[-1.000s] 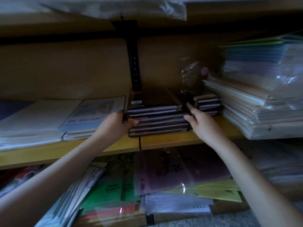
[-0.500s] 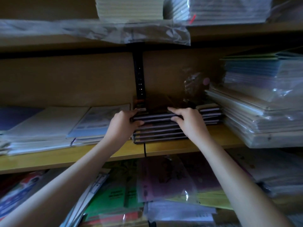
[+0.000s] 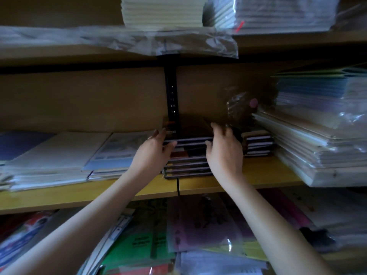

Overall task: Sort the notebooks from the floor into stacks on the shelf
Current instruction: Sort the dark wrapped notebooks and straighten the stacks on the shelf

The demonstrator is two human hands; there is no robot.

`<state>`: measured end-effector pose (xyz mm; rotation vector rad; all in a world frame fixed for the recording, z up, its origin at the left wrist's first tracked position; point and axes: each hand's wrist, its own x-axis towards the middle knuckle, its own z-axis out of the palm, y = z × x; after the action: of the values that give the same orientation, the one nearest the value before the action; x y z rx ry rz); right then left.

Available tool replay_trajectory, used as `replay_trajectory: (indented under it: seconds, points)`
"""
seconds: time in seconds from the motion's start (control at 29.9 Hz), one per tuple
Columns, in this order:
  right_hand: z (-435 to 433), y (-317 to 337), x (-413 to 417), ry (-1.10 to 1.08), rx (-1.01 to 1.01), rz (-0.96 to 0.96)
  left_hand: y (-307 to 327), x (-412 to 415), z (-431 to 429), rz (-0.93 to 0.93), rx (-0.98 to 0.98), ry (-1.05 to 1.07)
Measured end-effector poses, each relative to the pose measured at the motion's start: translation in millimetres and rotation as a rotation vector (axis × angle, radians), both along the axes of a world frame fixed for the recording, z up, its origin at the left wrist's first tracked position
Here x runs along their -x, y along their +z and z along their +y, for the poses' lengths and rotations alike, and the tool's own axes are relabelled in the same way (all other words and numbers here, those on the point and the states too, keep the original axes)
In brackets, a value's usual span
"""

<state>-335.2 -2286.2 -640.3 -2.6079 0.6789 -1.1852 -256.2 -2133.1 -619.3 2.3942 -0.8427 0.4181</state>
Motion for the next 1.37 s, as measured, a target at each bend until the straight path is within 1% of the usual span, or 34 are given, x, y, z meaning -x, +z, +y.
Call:
replay_trajectory:
  seconds: [0.07,0.2,0.3,0.4,0.5,0.57,0.64,0.77,0.84,0.87,0.94,1.0,1.04,1.1,1.17,1.27,1.37]
  points:
    - [2,-3,12,0.003,0.04,-0.001,1,12,2,-0.024,-0.065,-0.05]
    - [13,-9,23,-0.001,0.089,0.12,-7,25,1,0.019,-0.186,-0.039]
    - [17,-11,16,0.026,0.08,0.202,-11,25,-2,0.007,-0.197,-0.039]
    - [13,-10,12,0.018,0.097,0.194,-10,22,-7,-0.003,-0.196,-0.019]
    - [12,-11,11,-0.004,0.119,0.212,-12,25,-13,-0.041,-0.254,-0.034]
    - [11,-13,11,0.009,0.13,0.189,-13,24,-16,-0.065,-0.287,-0.027]
    - [8,-15,11,0.028,0.146,0.177,-12,22,-13,-0.075,-0.279,-0.027]
    - [8,-19,11,0.025,0.157,0.144,-17,16,6,-0.064,-0.321,-0.126]
    - [19,-21,7,0.06,0.175,0.08,-22,13,18,-0.041,-0.306,-0.172]
    - [27,-22,5,0.108,0.176,0.025,-24,10,27,-0.068,-0.294,-0.18]
    - [47,-24,4,0.254,0.189,-0.109,-24,3,48,-0.193,-0.293,-0.173]
    - [70,-31,4,0.396,0.25,-0.183,-20,-9,77,-0.269,-0.302,-0.137]
    - [81,-35,3,0.438,0.273,-0.172,-18,-17,93,-0.277,-0.309,-0.09]
    - [102,-41,1,0.47,0.264,-0.077,-16,-36,126,-0.244,-0.336,0.033]
    - [118,-45,-5,0.435,0.273,0.041,-18,-53,155,-0.185,-0.386,0.096]
    - [128,-41,-19,0.235,0.367,0.184,-28,-68,174,-0.176,-0.372,0.085]
    - [135,-35,-35,0.048,0.382,0.323,-32,-79,175,-0.202,-0.364,0.068]
